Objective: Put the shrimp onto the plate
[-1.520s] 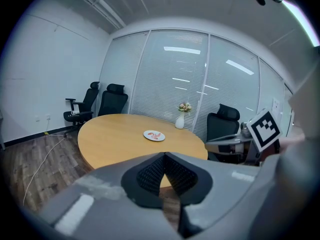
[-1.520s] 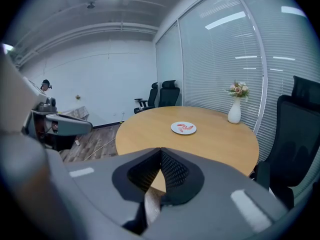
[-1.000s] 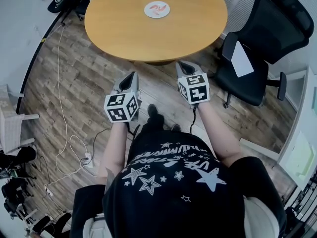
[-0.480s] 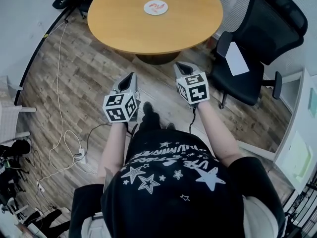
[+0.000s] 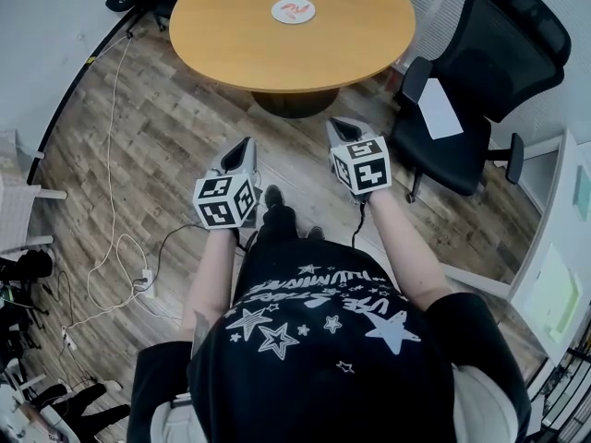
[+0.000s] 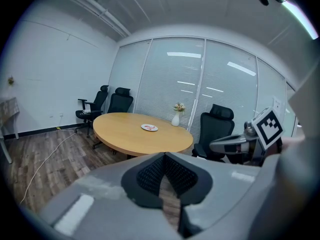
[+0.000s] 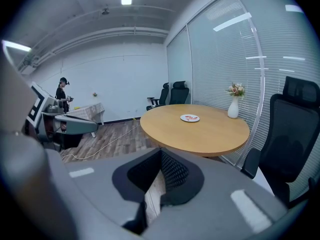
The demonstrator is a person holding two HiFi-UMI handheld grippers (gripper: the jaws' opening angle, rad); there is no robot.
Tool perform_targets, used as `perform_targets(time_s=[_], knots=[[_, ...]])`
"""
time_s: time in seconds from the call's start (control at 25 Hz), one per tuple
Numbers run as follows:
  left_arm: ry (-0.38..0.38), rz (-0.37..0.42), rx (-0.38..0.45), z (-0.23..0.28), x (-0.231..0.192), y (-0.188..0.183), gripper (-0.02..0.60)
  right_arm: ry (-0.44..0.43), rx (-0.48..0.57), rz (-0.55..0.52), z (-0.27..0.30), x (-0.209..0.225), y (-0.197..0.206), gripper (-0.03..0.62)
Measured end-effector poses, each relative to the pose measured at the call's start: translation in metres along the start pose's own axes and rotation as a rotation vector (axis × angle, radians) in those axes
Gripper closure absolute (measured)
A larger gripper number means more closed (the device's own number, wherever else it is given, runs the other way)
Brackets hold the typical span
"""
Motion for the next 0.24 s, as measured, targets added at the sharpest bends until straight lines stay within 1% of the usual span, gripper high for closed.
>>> perform_targets(time_s=[0.24], knots=[[-0.001,-0.005,0.009,-0.0114,-0.0019,0.0005,0.580,-0.004,-0.005,-0.005,-0.0044,-0.0101,-0.0005,0.592]])
Point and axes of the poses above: the fingertips, and each gripper's own axes: z forward along the fingers, x to its right, y out of its underside, the point moved 2 cm from there along -z, backward along the fingers, and after that the axes turned 11 degrees about -z, right-handed, at the moved point
